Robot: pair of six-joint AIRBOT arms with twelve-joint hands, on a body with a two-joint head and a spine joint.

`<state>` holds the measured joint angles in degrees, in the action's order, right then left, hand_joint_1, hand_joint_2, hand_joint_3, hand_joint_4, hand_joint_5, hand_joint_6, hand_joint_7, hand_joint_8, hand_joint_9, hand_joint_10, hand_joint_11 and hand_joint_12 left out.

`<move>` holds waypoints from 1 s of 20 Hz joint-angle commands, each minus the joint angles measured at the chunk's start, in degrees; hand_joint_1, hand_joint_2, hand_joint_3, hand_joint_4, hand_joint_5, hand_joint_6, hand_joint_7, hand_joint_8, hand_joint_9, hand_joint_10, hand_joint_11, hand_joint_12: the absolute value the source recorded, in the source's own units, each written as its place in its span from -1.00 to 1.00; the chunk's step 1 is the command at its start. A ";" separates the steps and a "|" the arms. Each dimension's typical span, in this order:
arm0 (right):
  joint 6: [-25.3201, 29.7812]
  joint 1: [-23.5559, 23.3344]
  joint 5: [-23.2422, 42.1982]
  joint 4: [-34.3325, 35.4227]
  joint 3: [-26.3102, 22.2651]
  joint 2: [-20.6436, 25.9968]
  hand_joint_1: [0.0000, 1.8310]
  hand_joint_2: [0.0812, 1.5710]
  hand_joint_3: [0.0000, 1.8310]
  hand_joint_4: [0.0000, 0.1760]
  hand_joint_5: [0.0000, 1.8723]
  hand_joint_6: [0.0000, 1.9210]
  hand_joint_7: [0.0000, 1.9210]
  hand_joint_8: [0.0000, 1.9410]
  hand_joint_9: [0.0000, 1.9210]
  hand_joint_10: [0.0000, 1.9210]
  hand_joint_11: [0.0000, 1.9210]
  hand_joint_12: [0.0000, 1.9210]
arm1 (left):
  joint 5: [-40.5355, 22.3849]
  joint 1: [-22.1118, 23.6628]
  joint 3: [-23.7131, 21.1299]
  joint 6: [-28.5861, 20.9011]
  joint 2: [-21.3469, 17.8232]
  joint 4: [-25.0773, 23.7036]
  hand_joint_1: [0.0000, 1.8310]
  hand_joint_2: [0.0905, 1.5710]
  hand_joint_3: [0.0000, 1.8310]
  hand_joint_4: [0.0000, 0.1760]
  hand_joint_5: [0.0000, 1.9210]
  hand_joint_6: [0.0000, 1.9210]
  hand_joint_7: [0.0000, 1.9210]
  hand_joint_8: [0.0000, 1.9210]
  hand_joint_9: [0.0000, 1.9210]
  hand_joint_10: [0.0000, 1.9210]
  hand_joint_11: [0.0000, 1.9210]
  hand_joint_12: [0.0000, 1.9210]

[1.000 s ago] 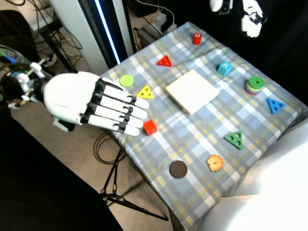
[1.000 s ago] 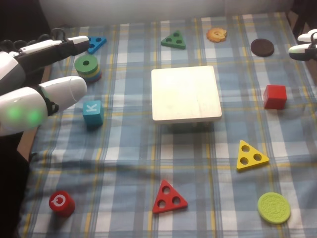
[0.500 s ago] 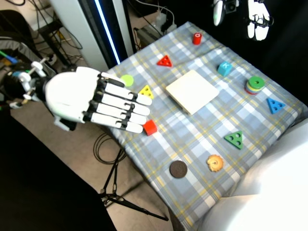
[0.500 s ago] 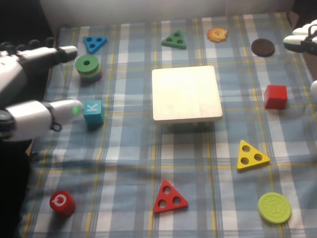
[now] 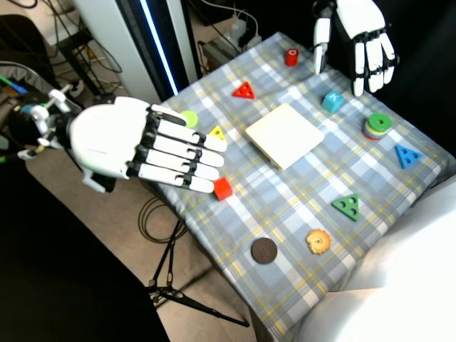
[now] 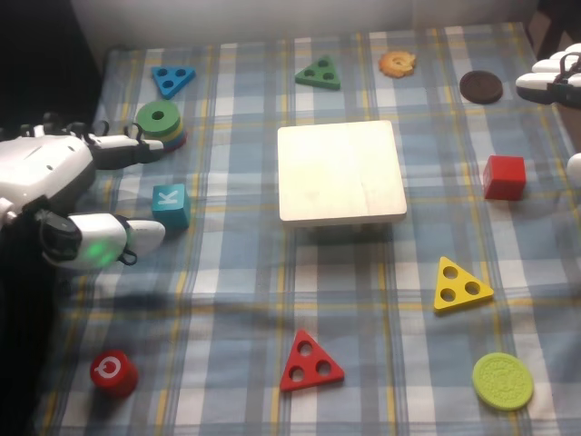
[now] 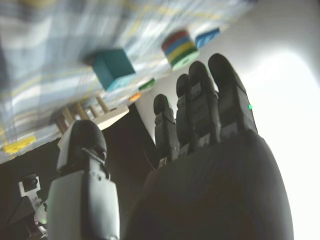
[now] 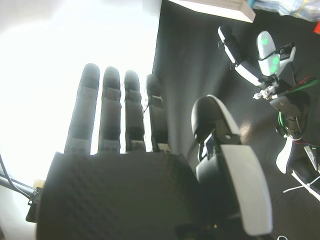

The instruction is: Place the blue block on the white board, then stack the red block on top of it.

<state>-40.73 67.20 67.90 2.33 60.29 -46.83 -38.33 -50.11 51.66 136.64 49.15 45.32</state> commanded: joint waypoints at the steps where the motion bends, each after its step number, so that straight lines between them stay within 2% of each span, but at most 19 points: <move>1: 0.42 -0.72 6.70 1.13 0.34 -0.14 -0.79 0.79 -1.00 -1.00 -0.62 -1.00 -0.64 -1.00 -0.67 -1.00 -0.72 -0.90 | -4.49 0.74 0.40 0.01 0.36 -1.24 -0.37 0.38 -1.00 1.00 -0.59 -0.99 -0.66 -0.99 -0.74 -1.00 -0.99 -0.43; 4: 0.48 -0.73 6.70 1.04 0.40 -0.15 -0.78 0.78 -1.00 -1.00 -0.62 -1.00 -0.63 -1.00 -0.66 -1.00 -0.71 -0.90 | -3.55 1.03 1.47 0.05 1.14 0.00 -0.37 0.39 -1.00 0.90 -0.56 -0.98 -0.66 -0.99 -0.75 -1.00 -0.99 -0.44; 6: 0.55 -0.73 6.70 1.02 0.40 -0.19 -0.73 0.79 -1.00 -1.00 -0.61 -1.00 -0.63 -1.00 -0.66 -1.00 -0.71 -0.92 | -3.30 1.06 1.52 0.05 1.23 0.15 -0.37 0.41 -1.00 0.66 -0.50 -0.99 -0.62 -0.99 -0.73 -1.00 -1.00 -0.43; 8: 0.59 -0.73 6.70 0.99 0.40 -0.21 -0.73 0.79 -1.00 -1.00 -0.60 -0.99 -0.61 -0.99 -0.64 -0.99 -0.69 -0.92 | -3.34 1.25 1.57 0.05 1.46 0.10 -0.36 0.42 -1.00 0.57 -0.47 -0.98 -0.59 -0.99 -0.73 -1.00 -1.00 -0.43; 12: 0.76 -0.73 6.70 0.98 0.40 -0.21 -0.77 0.81 -0.99 -1.00 -0.60 -1.00 -0.60 -1.00 -0.64 -1.00 -0.68 -0.93 | -3.30 2.04 1.98 0.05 2.20 -0.11 -0.27 0.37 -1.00 0.56 -0.44 -1.00 -0.59 -1.00 -0.75 -1.00 -1.00 -0.55; 14: 0.82 -0.72 6.70 0.98 0.40 -0.21 -0.81 0.81 -1.00 -1.00 -0.60 -1.00 -0.60 -1.00 -0.64 -1.00 -0.69 -0.94 | -3.21 2.22 2.20 0.05 2.49 -0.11 -0.24 0.35 -1.00 0.43 -0.42 -0.99 -0.58 -1.00 -0.74 -1.00 -1.00 -0.56; 16: 0.93 -0.72 6.70 0.98 0.40 -0.21 -0.82 0.81 -1.00 -1.00 -0.60 -1.00 -0.60 -1.00 -0.64 -1.00 -0.70 -0.94 | -3.01 2.36 2.37 0.05 2.69 -0.11 -0.22 0.34 -1.00 0.42 -0.41 -0.99 -0.57 -0.99 -0.74 -0.99 -1.00 -0.57; 17: 1.00 -0.71 6.70 0.98 0.40 -0.21 -0.84 0.81 -1.00 -1.00 -0.60 -1.00 -0.61 -1.00 -0.65 -1.00 -0.70 -0.95 | -2.81 2.44 2.45 0.05 2.79 -0.10 -0.19 0.35 -1.00 0.30 -0.36 -0.98 -0.56 -0.99 -0.74 -1.00 -1.00 -0.58; 18: 1.01 -0.71 6.70 0.98 0.40 -0.21 -0.84 0.81 -1.00 -1.00 -0.60 -1.00 -0.61 -1.00 -0.65 -1.00 -0.70 -0.95 | -2.81 2.45 2.46 0.05 2.81 -0.07 -0.19 0.35 -1.00 0.30 -0.36 -0.98 -0.56 -0.99 -0.74 -1.00 -1.00 -0.58; 20: 1.02 -0.71 6.70 0.98 0.40 -0.21 -0.89 0.80 -1.00 -0.96 -0.58 -0.99 -0.59 -1.00 -0.63 -1.00 -0.69 -0.95 | -2.94 2.47 2.46 0.05 2.87 0.01 -0.19 0.39 -1.00 -0.06 -0.24 -0.99 -0.52 -1.00 -0.70 -1.00 -0.99 -0.59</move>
<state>-40.25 67.20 67.77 2.13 60.40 -47.07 -35.94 -48.36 53.80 136.68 51.70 46.96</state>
